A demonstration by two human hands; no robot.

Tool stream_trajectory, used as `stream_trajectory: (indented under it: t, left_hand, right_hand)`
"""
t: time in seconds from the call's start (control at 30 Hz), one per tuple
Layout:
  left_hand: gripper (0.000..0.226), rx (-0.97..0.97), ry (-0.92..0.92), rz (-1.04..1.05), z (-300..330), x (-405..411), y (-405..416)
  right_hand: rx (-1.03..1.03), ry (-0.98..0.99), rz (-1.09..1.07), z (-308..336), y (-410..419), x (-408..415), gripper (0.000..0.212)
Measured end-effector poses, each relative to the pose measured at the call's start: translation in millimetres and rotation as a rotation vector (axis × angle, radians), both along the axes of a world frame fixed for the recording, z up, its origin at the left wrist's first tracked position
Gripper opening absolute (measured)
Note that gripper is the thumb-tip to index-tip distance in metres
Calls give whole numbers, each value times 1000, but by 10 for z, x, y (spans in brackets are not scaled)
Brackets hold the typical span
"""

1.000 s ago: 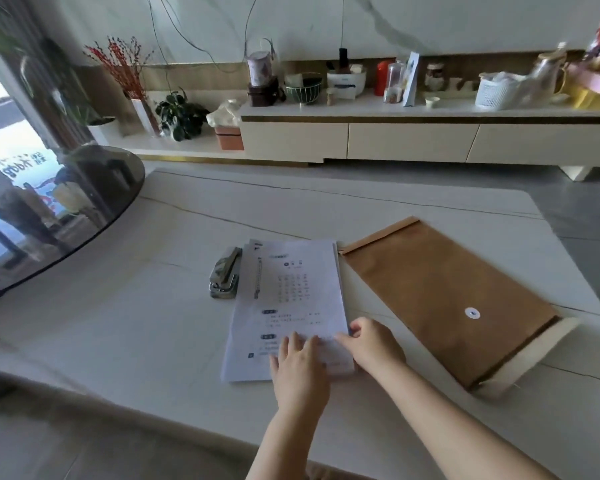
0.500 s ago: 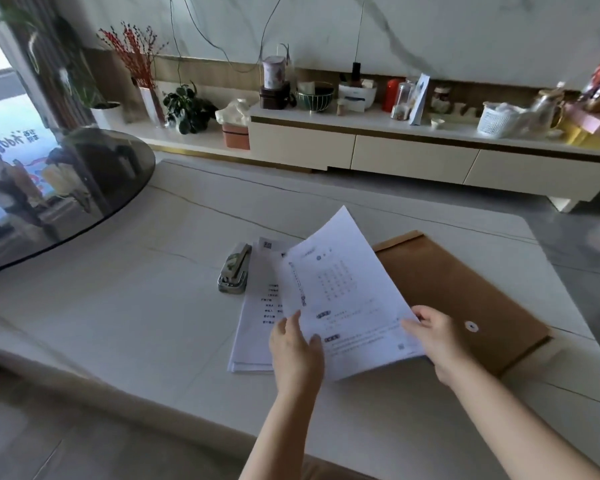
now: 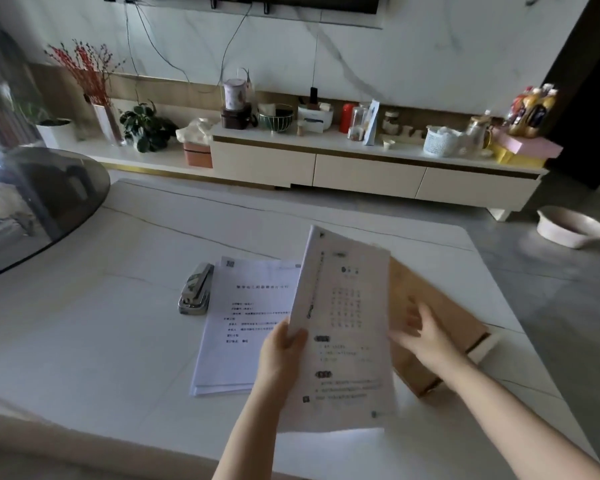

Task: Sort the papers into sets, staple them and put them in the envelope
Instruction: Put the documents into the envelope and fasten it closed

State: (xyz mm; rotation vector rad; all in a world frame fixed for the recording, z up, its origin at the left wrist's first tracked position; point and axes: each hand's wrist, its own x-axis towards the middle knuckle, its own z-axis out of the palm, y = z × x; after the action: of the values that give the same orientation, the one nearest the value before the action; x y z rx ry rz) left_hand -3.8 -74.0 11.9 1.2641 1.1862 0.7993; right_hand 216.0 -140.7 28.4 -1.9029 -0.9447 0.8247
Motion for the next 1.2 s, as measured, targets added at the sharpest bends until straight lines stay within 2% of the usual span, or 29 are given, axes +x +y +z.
stream_trajectory:
  t: [0.07, 0.13, 0.17, 0.23, 0.33, 0.43, 0.5, 0.53, 0.6, 0.7, 0.8, 0.87, 1.0, 1.2]
  left_hand:
    - [27, 58, 38, -114, 44, 34, -8]
    - [25, 81, 61, -188, 79, 71, -17]
    - [24, 90, 59, -220, 95, 88, -25]
    - [20, 115, 71, -267, 115, 138, -33]
    - [18, 178, 135, -282, 102, 226, -36]
    - [22, 200, 160, -277, 77, 327, -37]
    - [17, 232, 182, -252, 84, 413, -48]
    - [15, 258, 202, -216, 97, 458, -60]
    - [30, 363, 250, -107, 90, 535, -70]
    - [47, 575, 399, 3, 32, 657, -69]
    - [49, 565, 420, -10, -7, 836, -126]
    - [43, 546, 399, -53, -59, 982, -205]
    - [29, 495, 423, -187, -246, 1250, -430]
    - [10, 479, 490, -402, -559, 1618, -741]
  right_hand:
    - [95, -128, 42, 275, 43, 100, 92]
    - [101, -290, 138, 560, 73, 244, 98]
    - [69, -323, 178, 678, 91, 321, 101]
    - [-23, -241, 239, 849, 107, 448, 102]
    - [-140, -162, 299, 903, 35, 630, 74]
    - [-154, -89, 354, 854, -92, 782, 42]
    - [-179, -89, 352, 792, -184, 877, 22]
    - [-177, -63, 326, 752, -235, 938, 14]
    - [-142, 64, 196, 671, -360, 1064, 6]
    - [-28, 193, -125, 539, -565, 1262, 5]
    - [36, 210, -413, 335, -768, 1418, 8]
    - [-6, 221, -475, 160, -895, 1455, 6]
    - [-25, 215, -560, -188, -1141, 1466, 20]
    - [3, 202, -588, -454, -1774, 1504, 23]
